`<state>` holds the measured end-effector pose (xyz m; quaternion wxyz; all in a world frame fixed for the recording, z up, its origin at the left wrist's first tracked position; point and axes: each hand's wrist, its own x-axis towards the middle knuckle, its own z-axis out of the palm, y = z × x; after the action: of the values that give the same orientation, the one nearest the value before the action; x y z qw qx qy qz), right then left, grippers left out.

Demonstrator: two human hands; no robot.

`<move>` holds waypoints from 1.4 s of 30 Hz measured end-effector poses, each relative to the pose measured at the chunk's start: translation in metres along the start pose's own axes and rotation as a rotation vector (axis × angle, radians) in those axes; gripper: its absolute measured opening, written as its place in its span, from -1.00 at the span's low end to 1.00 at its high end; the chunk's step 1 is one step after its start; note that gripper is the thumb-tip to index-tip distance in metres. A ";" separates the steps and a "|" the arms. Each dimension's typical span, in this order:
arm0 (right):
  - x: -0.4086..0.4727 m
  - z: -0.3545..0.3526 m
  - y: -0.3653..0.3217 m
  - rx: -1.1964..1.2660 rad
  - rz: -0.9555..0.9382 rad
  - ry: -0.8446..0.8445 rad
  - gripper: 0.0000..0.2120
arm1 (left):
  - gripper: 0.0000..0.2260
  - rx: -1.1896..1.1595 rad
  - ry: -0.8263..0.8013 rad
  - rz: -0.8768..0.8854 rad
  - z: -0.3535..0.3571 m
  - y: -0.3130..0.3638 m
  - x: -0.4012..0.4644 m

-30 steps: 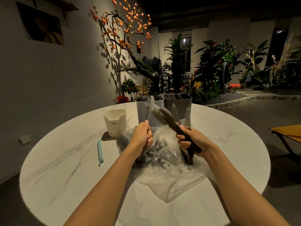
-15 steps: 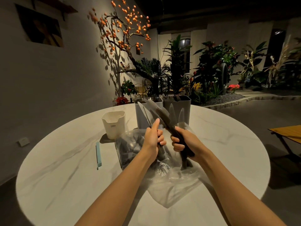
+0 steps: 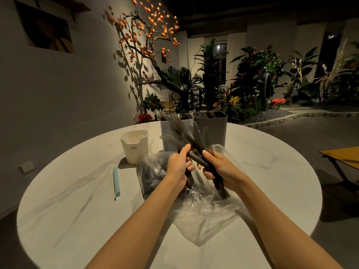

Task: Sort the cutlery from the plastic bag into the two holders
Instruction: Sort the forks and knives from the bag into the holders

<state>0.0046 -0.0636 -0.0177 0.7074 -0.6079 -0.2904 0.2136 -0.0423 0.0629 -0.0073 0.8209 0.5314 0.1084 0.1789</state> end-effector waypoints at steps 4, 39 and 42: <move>0.000 -0.002 0.000 0.054 0.046 0.003 -0.70 | -0.73 -0.029 -0.004 -0.017 0.000 0.002 -0.002; -0.002 -0.012 -0.006 0.100 0.148 -0.039 -0.79 | -0.72 -0.323 0.098 -0.001 -0.007 0.008 0.010; -0.003 -0.012 -0.007 0.138 0.153 -0.060 -0.79 | -0.67 -0.323 0.065 0.016 -0.008 0.007 0.007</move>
<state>0.0098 -0.0758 -0.0124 0.7202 -0.5714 -0.2490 0.3046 -0.0398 0.0748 -0.0037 0.8902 0.3875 0.1003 0.2175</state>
